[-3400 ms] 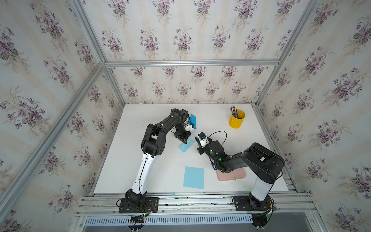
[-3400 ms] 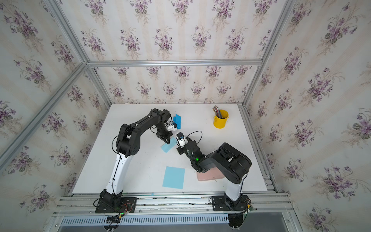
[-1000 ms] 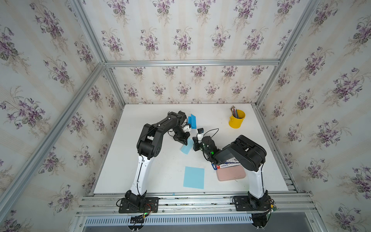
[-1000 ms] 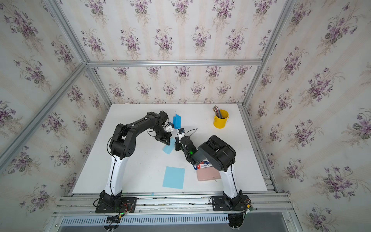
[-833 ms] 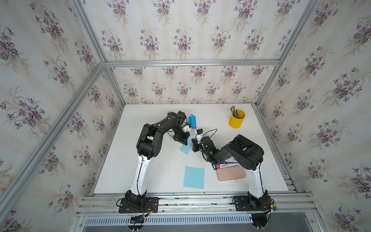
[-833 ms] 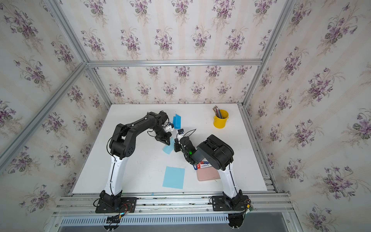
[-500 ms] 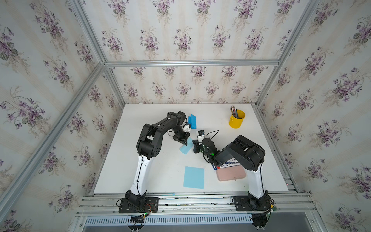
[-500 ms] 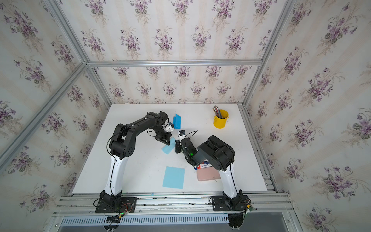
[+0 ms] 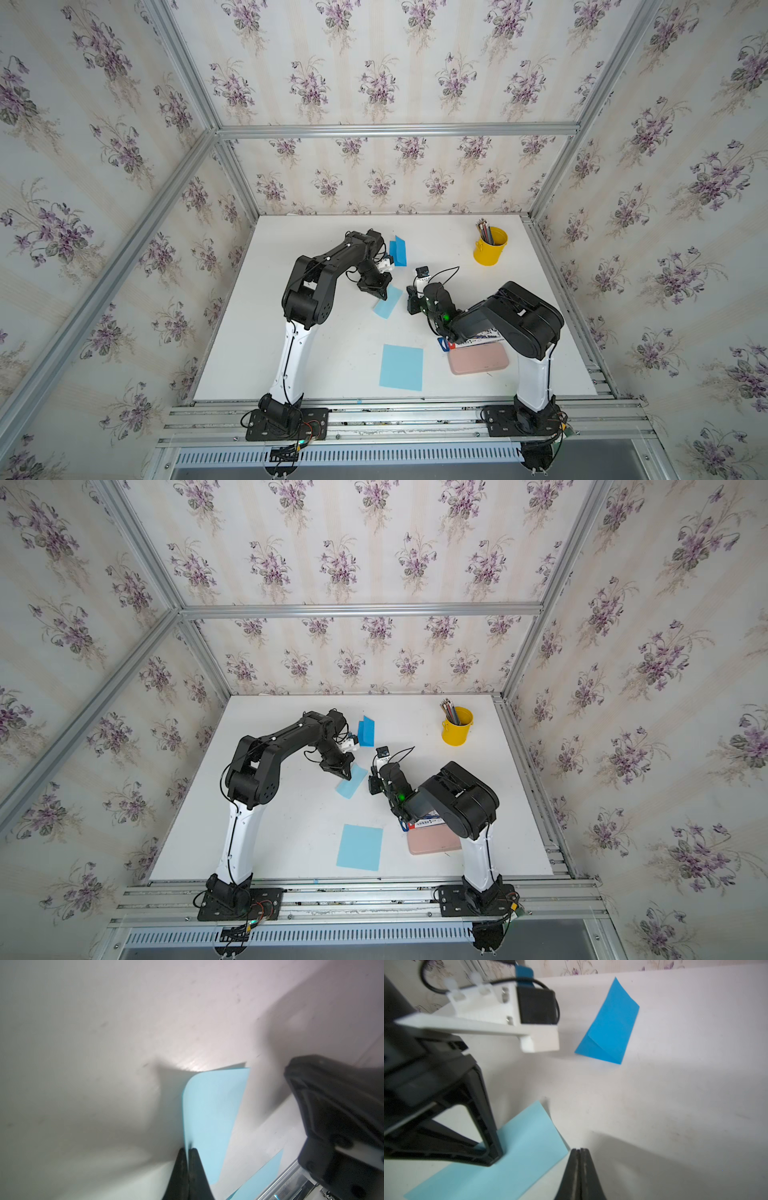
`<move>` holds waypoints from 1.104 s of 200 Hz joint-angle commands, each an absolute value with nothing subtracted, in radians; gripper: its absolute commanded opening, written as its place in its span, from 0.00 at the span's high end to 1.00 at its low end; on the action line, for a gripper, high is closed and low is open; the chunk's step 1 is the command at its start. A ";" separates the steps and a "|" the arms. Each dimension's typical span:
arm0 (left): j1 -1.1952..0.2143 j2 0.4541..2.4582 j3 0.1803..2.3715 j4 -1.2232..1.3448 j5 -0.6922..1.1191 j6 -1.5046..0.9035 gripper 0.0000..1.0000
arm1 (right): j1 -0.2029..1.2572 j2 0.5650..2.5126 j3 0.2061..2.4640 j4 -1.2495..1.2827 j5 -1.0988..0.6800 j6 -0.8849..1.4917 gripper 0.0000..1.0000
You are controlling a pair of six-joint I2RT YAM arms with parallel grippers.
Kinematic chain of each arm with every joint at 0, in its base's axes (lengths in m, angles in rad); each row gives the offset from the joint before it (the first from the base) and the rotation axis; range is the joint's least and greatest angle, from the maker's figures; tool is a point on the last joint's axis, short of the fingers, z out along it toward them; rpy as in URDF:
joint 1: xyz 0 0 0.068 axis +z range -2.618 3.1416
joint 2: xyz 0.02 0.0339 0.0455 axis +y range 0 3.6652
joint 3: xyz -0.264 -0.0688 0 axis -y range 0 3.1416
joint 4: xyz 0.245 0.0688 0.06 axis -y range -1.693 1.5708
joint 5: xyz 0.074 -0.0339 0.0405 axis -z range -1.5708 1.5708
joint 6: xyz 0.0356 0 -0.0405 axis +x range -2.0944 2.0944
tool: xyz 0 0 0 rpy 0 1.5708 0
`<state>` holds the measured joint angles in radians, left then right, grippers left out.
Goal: Fold the square paper along the opposite sides
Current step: Smooth out the paper at the center of the board.
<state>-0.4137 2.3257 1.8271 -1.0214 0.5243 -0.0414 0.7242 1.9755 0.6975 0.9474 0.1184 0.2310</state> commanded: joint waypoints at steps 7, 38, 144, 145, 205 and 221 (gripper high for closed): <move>-0.413 2.333 1.819 -1.009 0.464 -0.066 1.00 | 0.763 1.992 0.711 1.021 0.065 0.193 0.99; -0.413 2.326 1.817 -1.002 0.463 -0.072 1.00 | 0.809 2.036 0.739 1.031 0.051 0.204 0.99; -0.393 2.327 1.818 -1.005 0.450 -0.066 1.00 | 0.818 2.029 0.669 0.908 0.117 0.184 1.00; -0.393 2.327 1.819 -1.005 0.451 -0.068 1.00 | 0.818 2.028 0.667 0.908 0.119 0.184 1.00; -0.390 2.327 1.818 -0.999 0.452 -0.071 1.00 | 0.813 1.964 0.627 0.937 0.111 0.097 1.00; -0.390 2.329 1.818 -0.996 0.452 -0.076 1.00 | 0.813 1.955 0.613 1.052 0.026 0.031 0.99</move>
<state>-0.3912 2.3234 1.8233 -1.0142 0.5278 -0.0666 0.8124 1.9690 0.6258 0.9531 0.1173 0.1299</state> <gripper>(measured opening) 0.059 0.067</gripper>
